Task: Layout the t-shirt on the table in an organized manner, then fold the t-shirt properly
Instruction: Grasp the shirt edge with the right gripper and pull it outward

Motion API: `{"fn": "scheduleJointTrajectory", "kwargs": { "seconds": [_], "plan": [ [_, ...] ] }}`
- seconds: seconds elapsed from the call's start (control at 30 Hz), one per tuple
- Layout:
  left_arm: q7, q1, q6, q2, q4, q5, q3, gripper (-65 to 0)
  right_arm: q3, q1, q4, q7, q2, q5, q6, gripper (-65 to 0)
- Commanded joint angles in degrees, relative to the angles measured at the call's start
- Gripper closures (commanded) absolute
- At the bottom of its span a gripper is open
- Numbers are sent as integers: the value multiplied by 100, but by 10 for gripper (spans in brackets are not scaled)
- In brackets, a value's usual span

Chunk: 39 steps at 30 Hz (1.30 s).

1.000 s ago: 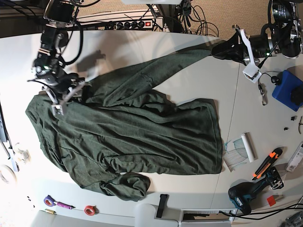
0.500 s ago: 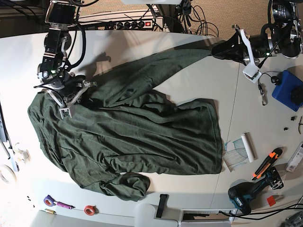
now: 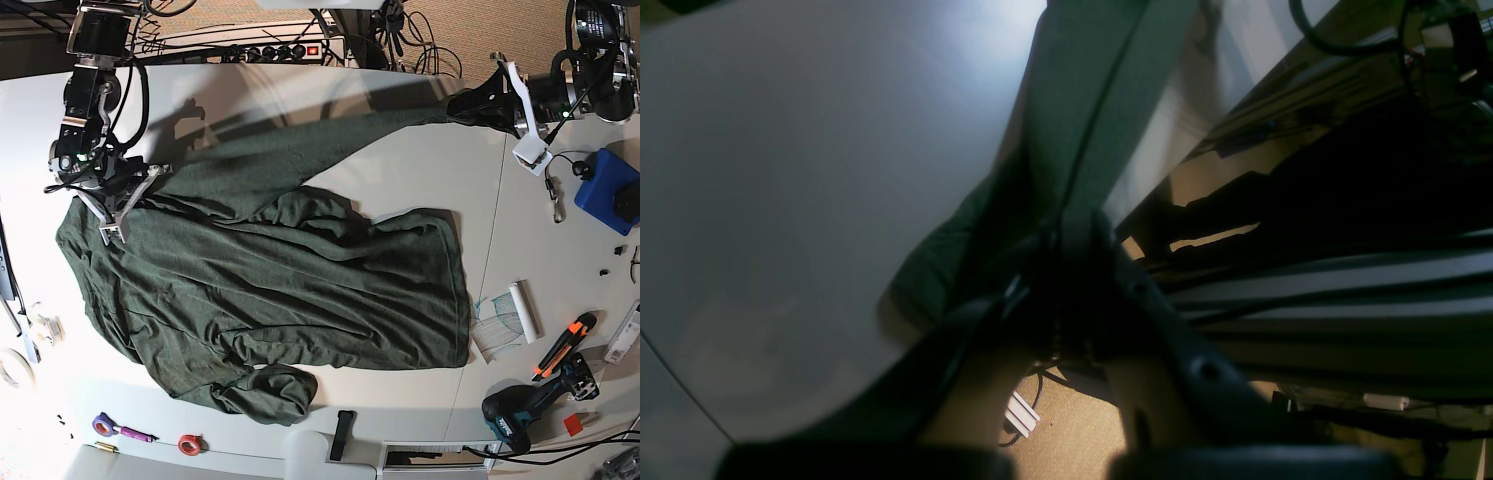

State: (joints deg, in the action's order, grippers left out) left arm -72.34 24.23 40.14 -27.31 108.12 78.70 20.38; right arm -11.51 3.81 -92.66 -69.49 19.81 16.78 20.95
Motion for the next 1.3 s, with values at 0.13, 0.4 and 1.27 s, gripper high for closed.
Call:
{"fn": "scheduleJointTrajectory", "kwargs": {
  "seconds": [0.13,0.4,1.27],
  "plan": [
    [81,-13,-14,-79,85,138,48,0,15,380,-192,-662,17,-116,92,0],
    [81,-13,-14,-79,85,136,48,0,13,1379,-1639,-535,17,-452,90,0],
    [1978,-61,-14,-79,87,-2343,48,0,15,2317,-2288,-531,17,-1128,66,0]
  ]
}}
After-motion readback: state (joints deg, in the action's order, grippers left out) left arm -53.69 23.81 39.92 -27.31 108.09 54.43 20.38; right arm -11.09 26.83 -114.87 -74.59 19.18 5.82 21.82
